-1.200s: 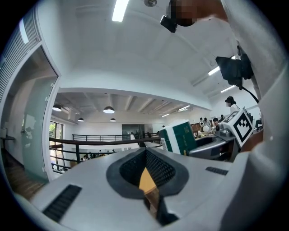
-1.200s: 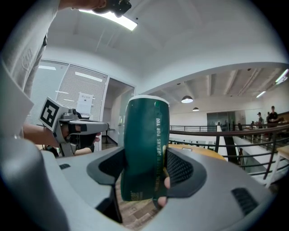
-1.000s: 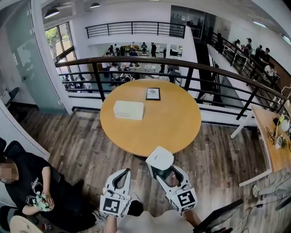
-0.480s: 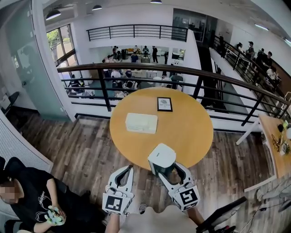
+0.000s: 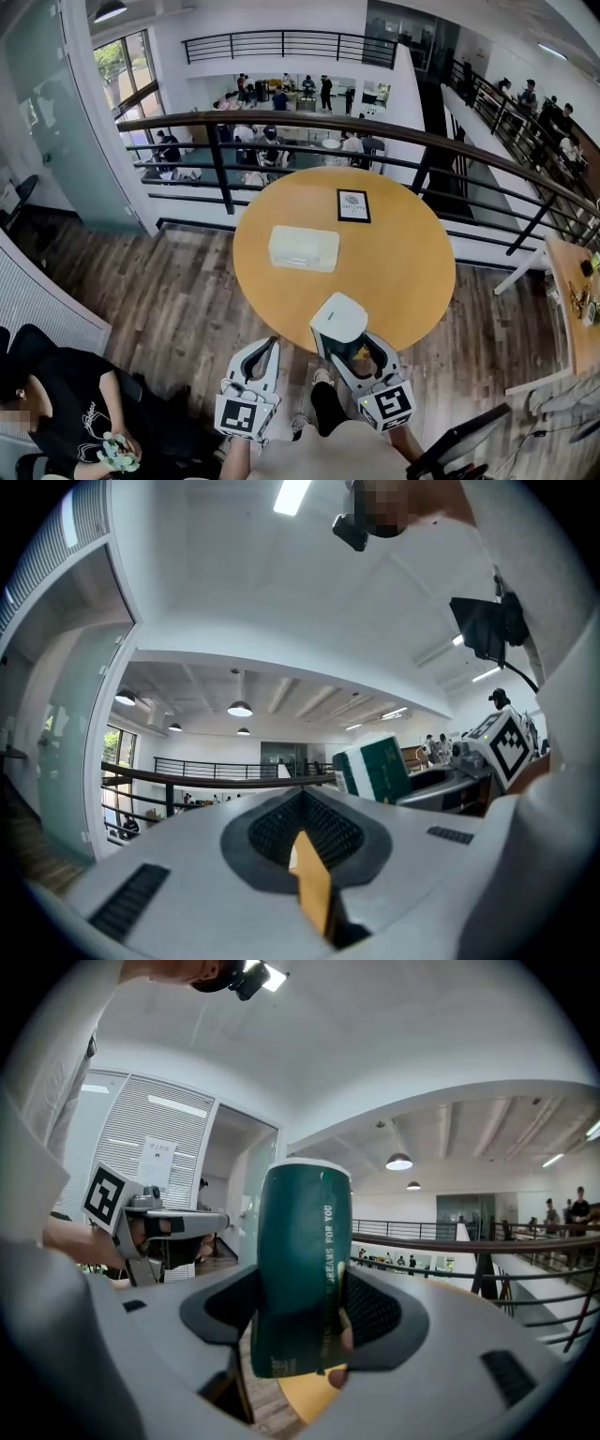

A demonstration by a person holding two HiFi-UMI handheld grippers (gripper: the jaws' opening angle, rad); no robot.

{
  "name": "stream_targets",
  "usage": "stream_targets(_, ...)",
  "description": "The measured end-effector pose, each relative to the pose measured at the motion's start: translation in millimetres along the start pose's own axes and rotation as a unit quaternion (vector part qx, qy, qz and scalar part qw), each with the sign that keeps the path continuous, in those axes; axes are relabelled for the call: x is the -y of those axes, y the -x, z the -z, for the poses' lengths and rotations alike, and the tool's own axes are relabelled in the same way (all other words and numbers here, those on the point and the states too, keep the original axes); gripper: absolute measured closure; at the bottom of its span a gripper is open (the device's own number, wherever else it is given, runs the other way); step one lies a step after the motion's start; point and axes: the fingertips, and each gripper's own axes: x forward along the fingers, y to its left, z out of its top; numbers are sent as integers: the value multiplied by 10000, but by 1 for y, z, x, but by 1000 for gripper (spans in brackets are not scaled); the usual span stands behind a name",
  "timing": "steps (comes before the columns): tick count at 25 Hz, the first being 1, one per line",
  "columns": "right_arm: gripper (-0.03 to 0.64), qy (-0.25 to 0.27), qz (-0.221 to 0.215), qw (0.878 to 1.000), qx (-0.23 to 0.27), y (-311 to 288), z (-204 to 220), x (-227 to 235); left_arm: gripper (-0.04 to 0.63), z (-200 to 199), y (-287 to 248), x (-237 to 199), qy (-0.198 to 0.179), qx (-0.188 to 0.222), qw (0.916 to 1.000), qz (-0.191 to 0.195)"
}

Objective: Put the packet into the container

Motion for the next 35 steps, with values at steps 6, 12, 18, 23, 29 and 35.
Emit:
stream_targets(6,333,-90,-86,9999,-20,-42,1,20,591,5,-35,-29,-39,-101,9999,-80)
stream_targets(12,333,-66,-101,9999,105,-90,-10,64,590,1,-90,-58,-99,-90,9997,-192)
stream_targets(18,333,-79,-128,9998,102,-131,-20,100,591,-7,-134,-86,94,-1,9991,-409)
stream_targets(23,333,-180,-189,9997,-28,-149,-12,118,591,4,-149,-100,163,-211,9979,-589)
stream_targets(29,333,-108,-406,9986,-331,-171,-4,119,591,26,-145,-125,-18,-589,9950,-803)
stream_targets(35,333,-117,-591,9957,-704,-186,18,118,591,53,-143,-132,203,-904,9913,-931)
